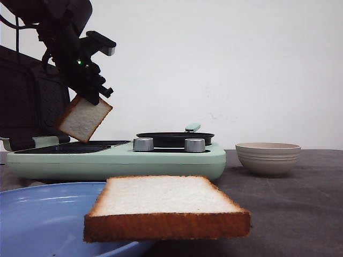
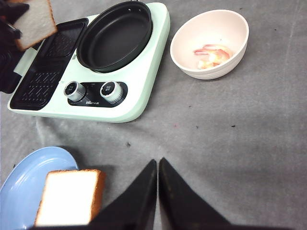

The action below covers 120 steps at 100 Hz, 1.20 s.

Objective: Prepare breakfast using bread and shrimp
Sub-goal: 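Carry the bread slice with the left gripper over the sandwich press, then lower the bread onto the press plate and open the left gripper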

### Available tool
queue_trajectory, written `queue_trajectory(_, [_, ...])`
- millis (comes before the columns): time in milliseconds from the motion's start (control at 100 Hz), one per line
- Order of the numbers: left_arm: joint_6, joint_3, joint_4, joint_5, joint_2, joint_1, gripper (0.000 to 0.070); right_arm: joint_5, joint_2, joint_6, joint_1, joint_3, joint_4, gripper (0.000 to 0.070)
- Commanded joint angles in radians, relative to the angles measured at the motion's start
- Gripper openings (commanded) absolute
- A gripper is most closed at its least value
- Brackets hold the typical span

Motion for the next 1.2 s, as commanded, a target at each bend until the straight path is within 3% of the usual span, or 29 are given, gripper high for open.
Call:
queue_trajectory(0, [0.012, 0.032, 0.008, -0.006, 0.031, -0.005, 0.0003, 0.000, 0.003, -0.010, 0.003, 0.016, 0.005, 0.0000])
queue_trajectory(460, [-0.016, 0.032, -0.006, 0.036, 0.031, -0.037, 0.0008, 0.000, 0.003, -0.010, 0.003, 0.016, 0.006, 0.0000])
queue_trajectory(840, [-0.026, 0.032, -0.058, 0.078, 0.035, -0.041, 0.0321, 0.000, 0.003, -0.011, 0.003, 0.016, 0.006, 0.0000])
queue_trajectory(1130, [-0.063, 0.032, -0.060, 0.116, 0.036, -0.041, 0.0328, 0.000, 0.002, -0.011, 0.003, 0.016, 0.006, 0.0000])
queue_trajectory(1190, [-0.077, 0.032, -0.060, 0.127, 0.036, -0.041, 0.0360, 0.000, 0.002, -0.011, 0.003, 0.016, 0.006, 0.0000])
